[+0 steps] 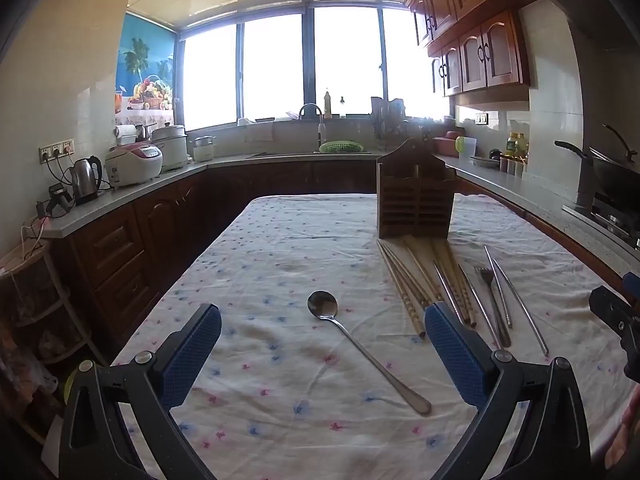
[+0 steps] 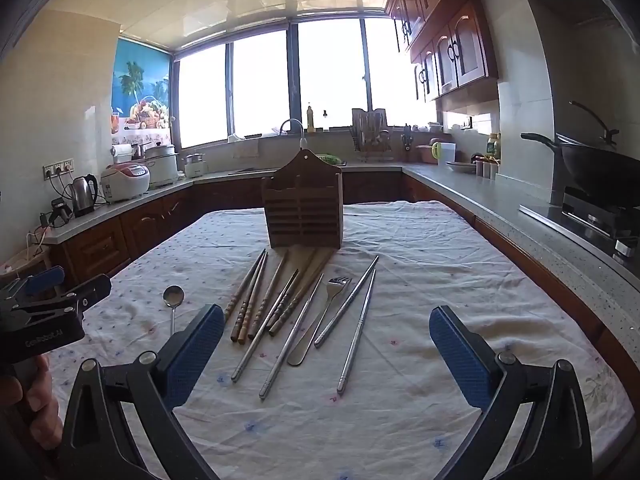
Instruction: Organize utensils
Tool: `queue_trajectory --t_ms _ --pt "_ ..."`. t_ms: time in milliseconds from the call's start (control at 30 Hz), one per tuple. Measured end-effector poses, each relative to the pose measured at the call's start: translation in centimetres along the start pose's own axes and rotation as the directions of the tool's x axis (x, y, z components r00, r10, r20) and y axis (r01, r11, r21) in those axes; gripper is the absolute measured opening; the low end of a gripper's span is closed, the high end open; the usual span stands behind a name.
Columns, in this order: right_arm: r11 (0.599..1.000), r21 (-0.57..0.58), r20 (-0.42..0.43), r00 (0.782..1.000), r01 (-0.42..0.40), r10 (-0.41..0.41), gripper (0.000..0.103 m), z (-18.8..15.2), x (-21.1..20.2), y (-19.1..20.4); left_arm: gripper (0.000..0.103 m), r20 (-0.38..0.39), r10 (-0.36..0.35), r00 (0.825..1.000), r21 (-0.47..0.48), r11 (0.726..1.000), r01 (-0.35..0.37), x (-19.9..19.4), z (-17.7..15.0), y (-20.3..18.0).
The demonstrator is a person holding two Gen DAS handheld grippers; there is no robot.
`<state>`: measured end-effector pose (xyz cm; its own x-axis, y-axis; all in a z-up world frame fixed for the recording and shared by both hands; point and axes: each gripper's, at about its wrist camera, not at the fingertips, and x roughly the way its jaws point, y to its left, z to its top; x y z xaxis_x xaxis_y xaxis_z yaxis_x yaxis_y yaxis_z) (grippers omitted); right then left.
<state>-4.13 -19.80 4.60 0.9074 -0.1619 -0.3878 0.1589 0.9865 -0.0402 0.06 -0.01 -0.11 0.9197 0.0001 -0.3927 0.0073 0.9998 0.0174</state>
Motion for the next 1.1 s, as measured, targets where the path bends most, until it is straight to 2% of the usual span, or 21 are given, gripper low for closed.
queue_trajectory --t_ms 633,1100 --pt "0.999 0.013 0.001 0.999 -0.035 0.035 0.103 0.33 -0.12 -0.18 0.102 -0.056 -0.011 0.998 -0.003 1.000 0.011 -0.19 0.43 -0.04" --pt "0.999 0.015 -0.003 0.999 -0.042 0.042 0.103 0.44 0.03 -0.08 0.102 -0.035 -0.011 0.999 0.006 1.000 0.011 -0.05 0.43 0.00"
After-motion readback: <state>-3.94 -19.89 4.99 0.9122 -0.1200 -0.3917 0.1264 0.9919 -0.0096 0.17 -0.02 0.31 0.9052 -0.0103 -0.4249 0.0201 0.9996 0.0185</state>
